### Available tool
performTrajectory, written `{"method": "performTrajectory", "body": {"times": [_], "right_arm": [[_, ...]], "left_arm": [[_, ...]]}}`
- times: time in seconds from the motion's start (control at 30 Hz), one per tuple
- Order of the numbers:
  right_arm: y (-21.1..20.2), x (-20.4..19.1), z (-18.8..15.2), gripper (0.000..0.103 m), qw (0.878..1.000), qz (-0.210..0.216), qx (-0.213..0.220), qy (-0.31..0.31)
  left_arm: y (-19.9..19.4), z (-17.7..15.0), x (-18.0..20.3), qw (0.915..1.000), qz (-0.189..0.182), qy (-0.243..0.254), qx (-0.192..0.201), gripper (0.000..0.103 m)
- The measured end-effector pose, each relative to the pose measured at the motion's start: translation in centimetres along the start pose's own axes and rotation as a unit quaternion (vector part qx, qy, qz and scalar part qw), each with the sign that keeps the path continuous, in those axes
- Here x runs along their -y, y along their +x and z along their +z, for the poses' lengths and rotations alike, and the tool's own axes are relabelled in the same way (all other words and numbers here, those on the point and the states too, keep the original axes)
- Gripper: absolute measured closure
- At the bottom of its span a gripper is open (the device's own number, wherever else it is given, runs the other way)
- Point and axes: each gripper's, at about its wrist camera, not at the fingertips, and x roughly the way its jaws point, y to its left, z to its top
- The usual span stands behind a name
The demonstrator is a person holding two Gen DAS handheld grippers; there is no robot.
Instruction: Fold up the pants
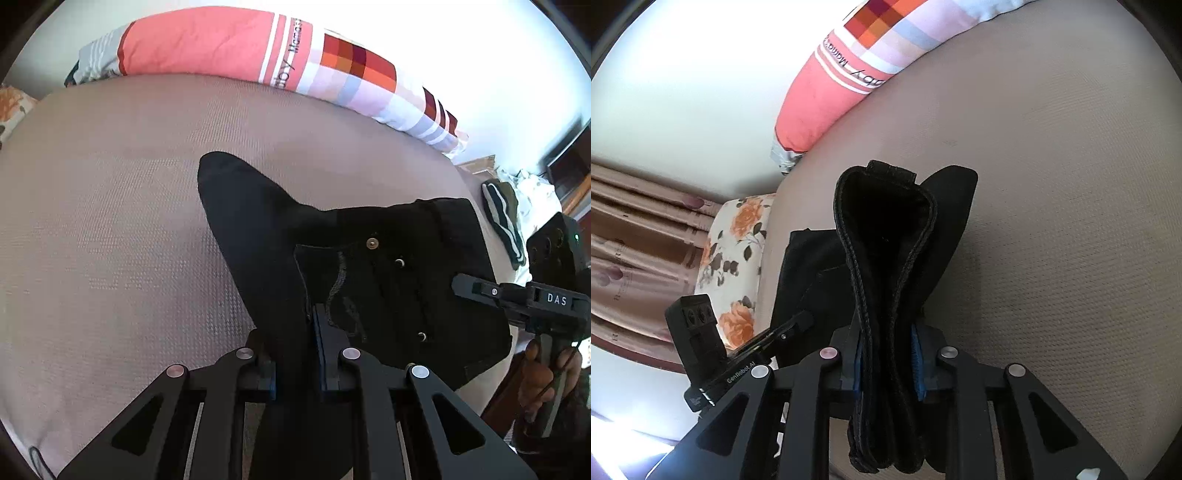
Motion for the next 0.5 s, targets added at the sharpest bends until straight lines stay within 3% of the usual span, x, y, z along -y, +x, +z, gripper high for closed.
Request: {"method": "performTrajectory", "body": {"times": [0.27, 0.5], "right_arm": [[1.8, -1.7, 1.4, 0.083, 1.0, 0.011, -0.002, -0.008], [3.0, -2.9, 4.6, 0.084, 0.999, 0.027, 0.009, -0.015]], "left_arm": [[-1.0, 2.0, -0.8, 0.9998, 0.007, -0.002, 0.02, 0.088], [-1.4, 5.3, -1.9, 0.9989, 0.018, -0.002, 0.042, 0.088]]}}
